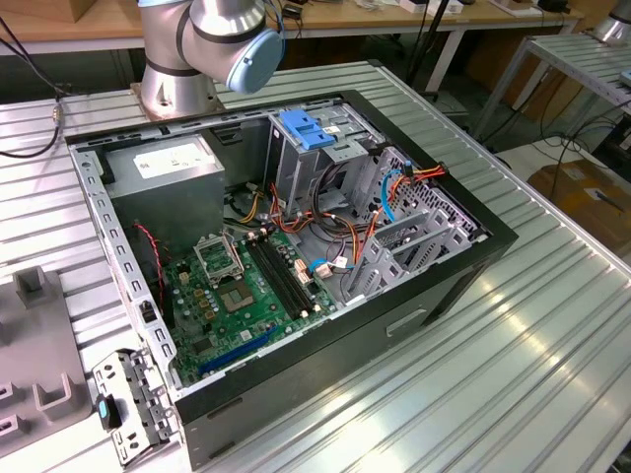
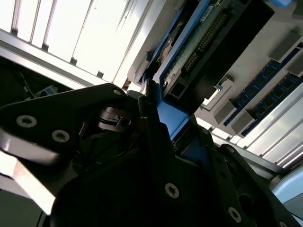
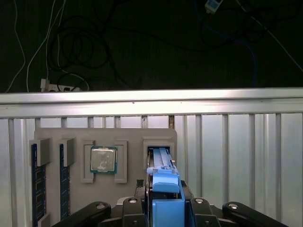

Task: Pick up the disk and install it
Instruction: 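Pick up the disk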

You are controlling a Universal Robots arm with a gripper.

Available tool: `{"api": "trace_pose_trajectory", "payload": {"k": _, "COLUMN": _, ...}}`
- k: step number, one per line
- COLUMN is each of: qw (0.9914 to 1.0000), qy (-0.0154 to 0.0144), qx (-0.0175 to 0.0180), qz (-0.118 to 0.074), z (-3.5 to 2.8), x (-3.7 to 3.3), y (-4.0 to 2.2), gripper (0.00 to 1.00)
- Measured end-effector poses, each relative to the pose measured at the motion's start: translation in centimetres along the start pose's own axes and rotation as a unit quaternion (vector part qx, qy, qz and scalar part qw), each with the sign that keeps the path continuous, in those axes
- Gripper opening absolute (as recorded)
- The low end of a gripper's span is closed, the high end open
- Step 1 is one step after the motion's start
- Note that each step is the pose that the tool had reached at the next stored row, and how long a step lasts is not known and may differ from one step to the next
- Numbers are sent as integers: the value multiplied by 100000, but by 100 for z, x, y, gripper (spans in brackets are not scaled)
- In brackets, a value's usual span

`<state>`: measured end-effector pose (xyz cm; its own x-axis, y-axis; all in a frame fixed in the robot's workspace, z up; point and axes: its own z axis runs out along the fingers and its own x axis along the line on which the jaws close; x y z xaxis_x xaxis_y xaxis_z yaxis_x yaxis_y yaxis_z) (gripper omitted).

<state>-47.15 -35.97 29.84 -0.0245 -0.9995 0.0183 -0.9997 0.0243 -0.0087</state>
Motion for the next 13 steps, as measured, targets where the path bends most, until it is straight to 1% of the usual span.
{"api": "trace_pose_trajectory", "payload": {"k": 6, "qw": 100000, "qy": -9, "qx": 18, "qz": -1, "z": -35, "x": 1, "y": 0, "gripper": 37}}
{"api": "trace_pose_trajectory", "payload": {"k": 11, "qw": 100000, "qy": 2, "qx": -2, "qz": 0, "z": -36, "x": 1, "y": -1, "gripper": 37}}
{"api": "trace_pose_trajectory", "payload": {"k": 13, "qw": 100000, "qy": -1, "qx": 4, "qz": 1, "z": -18, "x": 0, "y": 0, "gripper": 37}}
